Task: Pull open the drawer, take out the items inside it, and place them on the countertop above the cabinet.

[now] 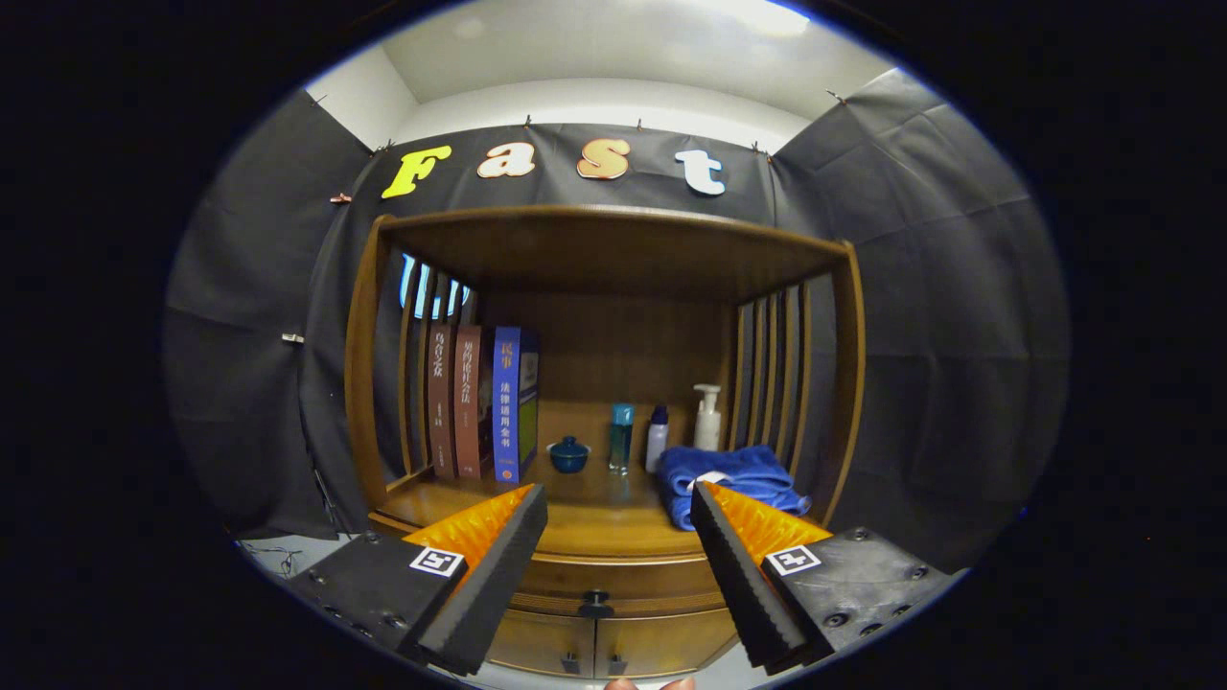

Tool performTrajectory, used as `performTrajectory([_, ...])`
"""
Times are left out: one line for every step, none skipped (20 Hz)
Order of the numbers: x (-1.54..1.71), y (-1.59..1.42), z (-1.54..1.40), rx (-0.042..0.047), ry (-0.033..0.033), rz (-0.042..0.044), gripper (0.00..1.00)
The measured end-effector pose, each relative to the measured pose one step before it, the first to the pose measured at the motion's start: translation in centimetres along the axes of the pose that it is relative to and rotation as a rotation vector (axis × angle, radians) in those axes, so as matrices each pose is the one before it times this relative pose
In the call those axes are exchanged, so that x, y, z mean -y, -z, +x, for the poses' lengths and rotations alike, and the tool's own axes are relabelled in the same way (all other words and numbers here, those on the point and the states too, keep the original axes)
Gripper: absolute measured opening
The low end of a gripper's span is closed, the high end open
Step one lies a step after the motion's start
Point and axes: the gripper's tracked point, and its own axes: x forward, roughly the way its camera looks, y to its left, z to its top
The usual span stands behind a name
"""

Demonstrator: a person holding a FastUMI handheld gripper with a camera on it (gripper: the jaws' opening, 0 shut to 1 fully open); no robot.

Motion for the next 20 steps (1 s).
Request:
performTrajectory([-0.609,1.835,0.483,-0.01386,-0.00739,0.00423,0.98])
performTrajectory([-0.138,2.046,0.621,-0.01566,0.00381,-0.00124,0.98])
performTrajectory([-0.06,2.218,0.576,-0.02035,0.00331,-0.00087,0.98])
performTrajectory([-0.108,1.995,0.549,-0.02252,0.00214,-0.004,0.99])
performTrajectory([-0.004,1.872,0.546,-0.02024,0.00356,-0.00802,0.99])
performTrajectory([0.129,1.903,0.585,-0.02543,0.00779,-0.013,0.99])
performTrajectory([0.158,1.729,0.433,-0.02035,0.01017,-0.01341,0.99])
performTrajectory([0.164,1.282,0.413,-0.02093,0.00818,-0.00735,0.99])
performTrajectory([0.09,1.395,0.333,-0.02472,0.0057,0.0015,0.99])
performTrajectory([-0.049,1.023,0.573,-0.01717,-0.00078,0.01035,0.99])
performTrajectory([0.227,0.787,0.287,-0.0146,0.00687,0.00616,0.98])
performTrajectory([-0.025,0.36,0.4,-0.00286,-0.00101,0.00572,0.94])
performTrajectory([0.074,0.28,0.369,-0.00036,0.00244,0.00591,0.87])
performTrajectory([-0.166,0.168,0.46,-0.00974,-0.00582,0.00867,0.83])
performTrajectory([-0.199,0.462,0.5,-0.01246,-0.0021,0.01057,0.79])
performTrajectory([-0.082,-0.296,-0.411,-0.00748,0.00128,0.00935,0.78])
performTrajectory([-0.088,0.043,1.015,0.00033,-0.00587,0.00987,0.69])
performTrajectory([-0.216,0.443,0.054,-0.01465,0.00714,0.00401,0.6])
performTrajectory([0.243,-0.703,-0.492,-0.00522,0.00602,0.00617,0.51])
performTrajectory([0.251,0.595,0.732,-0.00321,0.00621,0.01913,0.47])
